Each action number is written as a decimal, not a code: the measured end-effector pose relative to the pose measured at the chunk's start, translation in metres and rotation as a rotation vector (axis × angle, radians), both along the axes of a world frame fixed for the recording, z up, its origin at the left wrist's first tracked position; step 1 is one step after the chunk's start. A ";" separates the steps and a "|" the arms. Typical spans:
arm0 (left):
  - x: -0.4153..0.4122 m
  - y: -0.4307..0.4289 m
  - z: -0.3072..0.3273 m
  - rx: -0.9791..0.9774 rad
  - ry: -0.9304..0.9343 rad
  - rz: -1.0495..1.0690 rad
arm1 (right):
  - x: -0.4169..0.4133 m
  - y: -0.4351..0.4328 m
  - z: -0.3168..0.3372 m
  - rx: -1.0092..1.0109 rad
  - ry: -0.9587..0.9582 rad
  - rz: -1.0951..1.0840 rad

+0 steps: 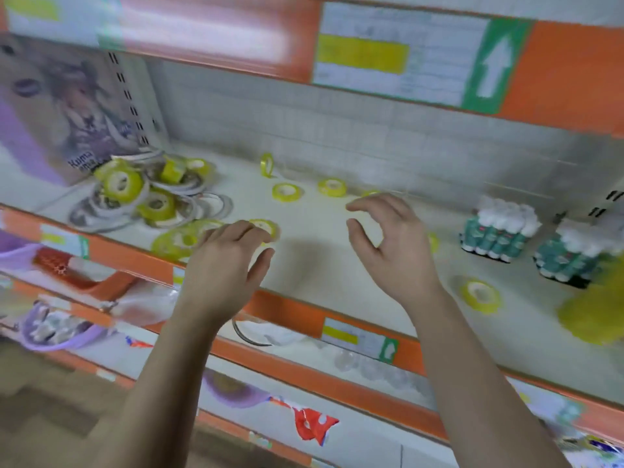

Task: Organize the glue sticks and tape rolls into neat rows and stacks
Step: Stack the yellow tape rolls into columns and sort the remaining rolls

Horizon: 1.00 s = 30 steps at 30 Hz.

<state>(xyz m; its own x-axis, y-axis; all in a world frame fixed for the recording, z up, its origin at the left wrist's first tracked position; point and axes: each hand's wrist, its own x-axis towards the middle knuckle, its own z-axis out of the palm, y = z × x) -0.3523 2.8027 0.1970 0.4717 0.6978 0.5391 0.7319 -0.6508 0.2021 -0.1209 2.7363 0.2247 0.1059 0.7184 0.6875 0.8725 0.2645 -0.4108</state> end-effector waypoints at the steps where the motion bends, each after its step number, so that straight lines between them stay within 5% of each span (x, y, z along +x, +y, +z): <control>1: -0.012 0.010 -0.003 -0.010 -0.002 0.003 | -0.012 0.011 -0.003 -0.025 0.021 -0.006; 14: -0.097 0.090 -0.025 -0.001 -0.115 0.047 | -0.101 0.114 -0.030 -0.231 0.028 0.057; 30: -0.162 0.109 -0.021 0.004 -0.174 0.209 | -0.178 0.162 -0.020 -0.215 0.043 0.286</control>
<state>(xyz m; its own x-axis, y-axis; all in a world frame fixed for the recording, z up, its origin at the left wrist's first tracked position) -0.5143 2.9119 0.1763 0.2174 0.7677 0.6028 0.8048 -0.4905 0.3343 -0.2993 2.8983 0.2047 -0.0943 0.8510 0.5166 0.7564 0.3986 -0.5186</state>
